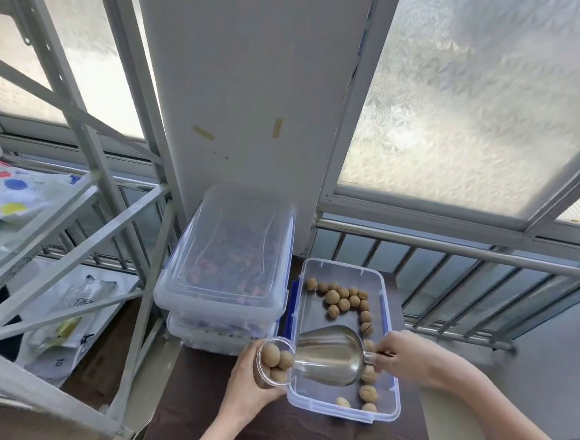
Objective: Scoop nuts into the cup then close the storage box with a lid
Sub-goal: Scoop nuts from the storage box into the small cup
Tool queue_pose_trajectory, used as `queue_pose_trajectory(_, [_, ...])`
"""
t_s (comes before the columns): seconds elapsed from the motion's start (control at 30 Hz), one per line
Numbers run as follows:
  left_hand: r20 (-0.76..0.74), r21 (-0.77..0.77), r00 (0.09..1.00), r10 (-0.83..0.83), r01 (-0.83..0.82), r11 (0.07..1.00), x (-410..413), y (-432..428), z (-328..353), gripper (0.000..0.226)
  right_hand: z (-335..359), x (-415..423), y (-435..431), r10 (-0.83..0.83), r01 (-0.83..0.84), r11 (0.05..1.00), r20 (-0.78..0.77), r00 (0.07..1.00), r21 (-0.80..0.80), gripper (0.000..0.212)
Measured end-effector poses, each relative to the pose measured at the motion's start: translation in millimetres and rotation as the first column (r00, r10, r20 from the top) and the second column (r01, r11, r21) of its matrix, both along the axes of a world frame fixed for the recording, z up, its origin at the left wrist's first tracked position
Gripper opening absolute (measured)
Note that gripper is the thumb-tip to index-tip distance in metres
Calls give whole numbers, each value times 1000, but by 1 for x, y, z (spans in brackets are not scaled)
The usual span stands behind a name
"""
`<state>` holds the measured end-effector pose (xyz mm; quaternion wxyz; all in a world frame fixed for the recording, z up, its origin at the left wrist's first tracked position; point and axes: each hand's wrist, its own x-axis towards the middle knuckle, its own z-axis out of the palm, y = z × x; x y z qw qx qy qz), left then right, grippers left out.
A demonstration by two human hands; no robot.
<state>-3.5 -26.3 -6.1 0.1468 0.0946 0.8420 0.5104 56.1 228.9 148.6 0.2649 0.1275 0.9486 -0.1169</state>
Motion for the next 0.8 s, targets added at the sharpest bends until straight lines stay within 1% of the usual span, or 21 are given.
queue_pose_trajectory(0.1, [42, 40, 999, 31, -33, 999, -1, 0, -6, 50, -2, 5, -2, -3, 2, 999, -18, 1000, -38, 39])
queue_pose_trajectory(0.17, [51, 65, 997, 63, -66, 996, 0, 0, 0, 46, -4, 9, 0, -40, 38, 994, -25, 999, -105, 37])
queue_pose_trajectory(0.23, [52, 87, 996, 70, -74, 993, 0, 1, 5, 47, -11, 16, 8, -137, 136, 968, 9, 991, -210, 34])
queue_pose_trajectory(0.27, [51, 100, 997, 52, -57, 993, -1, 1, 8, 55, -17, 19, 12, -205, 207, 944, 35, 978, -258, 34])
queue_pose_trajectory(0.3, [49, 114, 998, 50, -55, 992, 0, 0, 8, 63, -26, 21, 17, -286, 291, 909, 64, 956, -299, 35])
queue_pose_trajectory(0.33, [48, 125, 997, 64, -69, 990, 0, -2, 3, 65, -37, 23, 22, -370, 380, 865, 97, 924, -328, 36])
queue_pose_trajectory(0.4, [24, 145, 995, 96, -98, 985, 3, -6, -10, 68, -67, 23, 30, -501, 529, 781, 174, 848, -331, 39])
queue_pose_trajectory(0.43, [28, 149, 994, 103, -106, 983, 3, -8, -18, 73, -84, 22, 32, -543, 579, 752, 201, 815, -315, 40])
queue_pose_trajectory(0.5, [52, 132, 993, 105, -111, 985, 4, -10, -28, 81, -117, 14, 30, -602, 644, 699, 230, 764, -312, 45])
queue_pose_trajectory(0.53, [59, 127, 992, 114, -121, 984, 4, -9, -29, 83, -134, 8, 27, -633, 677, 652, 248, 734, -340, 47])
queue_pose_trajectory(0.6, [73, 142, 993, 97, -106, 984, 2, -4, -22, 80, -166, -10, 20, -721, 759, 489, 291, 629, -429, 45])
queue_pose_trajectory(0.63, [79, 153, 994, 72, -84, 985, 2, 0, -16, 75, -180, -21, 16, -759, 782, 409, 301, 578, -471, 41])
queue_pose_trajectory(0.67, [89, 152, 994, 57, -70, 986, 2, 2, -15, 69, -193, -33, 13, -786, 794, 350, 305, 538, -498, 40])
queue_pose_trajectory(0.7, [99, 170, 994, 56, -72, 983, 1, 1, -17, 63, -205, -44, 11, -804, 801, 315, 304, 510, -509, 42])
queue_pose_trajectory(0.73, [123, 196, 991, 50, -74, 978, 0, 2, -18, 63, -216, -54, 11, -811, 802, 300, 304, 500, -517, 45])
queue_pose_trajectory(0.8, [202, 217, 979, -4, -41, 975, -1, 0, -20, 74, -235, -74, 14, -818, 798, 255, 318, 479, -546, 48])
